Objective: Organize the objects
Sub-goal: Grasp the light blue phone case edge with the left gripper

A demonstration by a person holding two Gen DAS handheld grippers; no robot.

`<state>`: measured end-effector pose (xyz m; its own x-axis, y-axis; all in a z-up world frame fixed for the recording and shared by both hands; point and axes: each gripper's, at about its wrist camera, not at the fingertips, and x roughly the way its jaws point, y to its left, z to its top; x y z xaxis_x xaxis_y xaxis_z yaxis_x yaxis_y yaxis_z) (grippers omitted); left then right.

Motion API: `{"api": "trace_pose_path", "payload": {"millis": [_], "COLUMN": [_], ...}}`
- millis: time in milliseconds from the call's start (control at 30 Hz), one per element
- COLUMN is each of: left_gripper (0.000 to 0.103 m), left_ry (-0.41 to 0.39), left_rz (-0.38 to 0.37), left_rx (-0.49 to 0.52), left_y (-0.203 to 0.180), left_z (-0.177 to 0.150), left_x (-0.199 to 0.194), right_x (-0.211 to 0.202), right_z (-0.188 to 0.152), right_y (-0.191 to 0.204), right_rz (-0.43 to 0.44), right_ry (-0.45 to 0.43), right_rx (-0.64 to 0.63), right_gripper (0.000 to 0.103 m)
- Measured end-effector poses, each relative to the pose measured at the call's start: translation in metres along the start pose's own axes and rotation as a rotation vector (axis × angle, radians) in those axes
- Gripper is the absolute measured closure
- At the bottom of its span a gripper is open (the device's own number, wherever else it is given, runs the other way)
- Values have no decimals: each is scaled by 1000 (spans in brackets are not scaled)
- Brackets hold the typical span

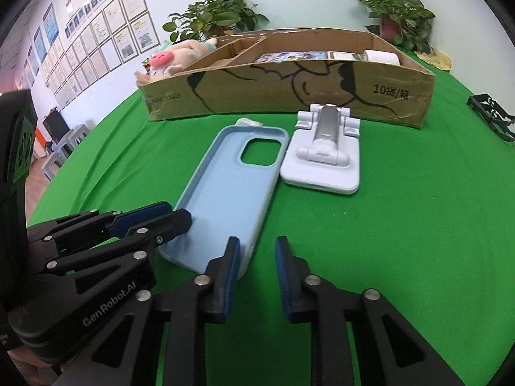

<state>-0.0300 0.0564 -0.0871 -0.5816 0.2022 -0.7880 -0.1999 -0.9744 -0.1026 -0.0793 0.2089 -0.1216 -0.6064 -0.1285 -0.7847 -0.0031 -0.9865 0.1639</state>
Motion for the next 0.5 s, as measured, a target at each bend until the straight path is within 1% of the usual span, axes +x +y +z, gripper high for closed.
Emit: {"api": "trace_pose_path", "payload": {"millis": [100,233,367,500], "left_gripper": [88,91,91,96], "left_ry": [8,18,27,39], "left_rz": [4,-9,-31,-51], "left_rx": [13,11,-12,-64], "left_y": [-5,-11,-14,-10], "left_z": [-7,-21,-35,-42], "left_x": [-6,-18,-30,-36], "right_x": [-5,-16,-28,-34], "right_z": [-7,-22,-38,-45], "right_y": [1,0,2,5], "right_rz": [17,47,41,16], "right_ry": [-5,8,16,16], "right_rx": [-4,32,38,25], "right_gripper": [90,94,94,94]}}
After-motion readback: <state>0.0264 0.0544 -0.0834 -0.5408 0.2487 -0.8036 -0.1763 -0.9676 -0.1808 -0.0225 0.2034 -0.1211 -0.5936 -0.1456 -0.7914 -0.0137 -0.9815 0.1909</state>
